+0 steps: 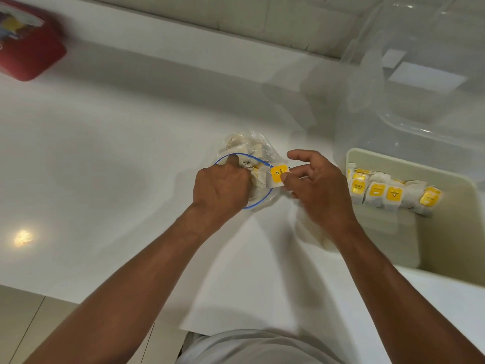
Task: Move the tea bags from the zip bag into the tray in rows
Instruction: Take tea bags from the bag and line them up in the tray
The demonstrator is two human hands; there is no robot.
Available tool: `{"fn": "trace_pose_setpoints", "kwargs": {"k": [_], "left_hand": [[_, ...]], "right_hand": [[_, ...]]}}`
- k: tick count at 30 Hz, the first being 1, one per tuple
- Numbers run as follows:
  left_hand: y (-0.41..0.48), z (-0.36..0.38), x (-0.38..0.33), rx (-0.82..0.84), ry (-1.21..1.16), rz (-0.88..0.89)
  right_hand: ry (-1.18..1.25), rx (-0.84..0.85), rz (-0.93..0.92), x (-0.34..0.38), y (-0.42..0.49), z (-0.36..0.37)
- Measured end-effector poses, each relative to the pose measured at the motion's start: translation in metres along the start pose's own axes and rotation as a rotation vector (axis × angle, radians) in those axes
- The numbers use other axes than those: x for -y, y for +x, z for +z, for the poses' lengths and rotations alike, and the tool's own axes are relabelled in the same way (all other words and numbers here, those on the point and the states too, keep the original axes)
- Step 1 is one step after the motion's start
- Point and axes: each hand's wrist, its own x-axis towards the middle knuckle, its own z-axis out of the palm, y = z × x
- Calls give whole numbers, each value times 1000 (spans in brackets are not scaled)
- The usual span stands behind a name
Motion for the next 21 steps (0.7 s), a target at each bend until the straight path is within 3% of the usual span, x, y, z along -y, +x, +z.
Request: {"fn": "trace_pose_setpoints", "kwargs": {"k": [7,13,17,21], "left_hand": [[7,5,4,-10,21,36],[6,7,4,-198,-44,49],[-2,-5,14,-295,-262,-14],[-2,-33,28,-60,-726,-42]], "right_hand": [[85,55,5,-5,1,2],[247,62,62,1,0,0],[309,46,105,5,1,-2],[313,43,84,8,3,-3]]}}
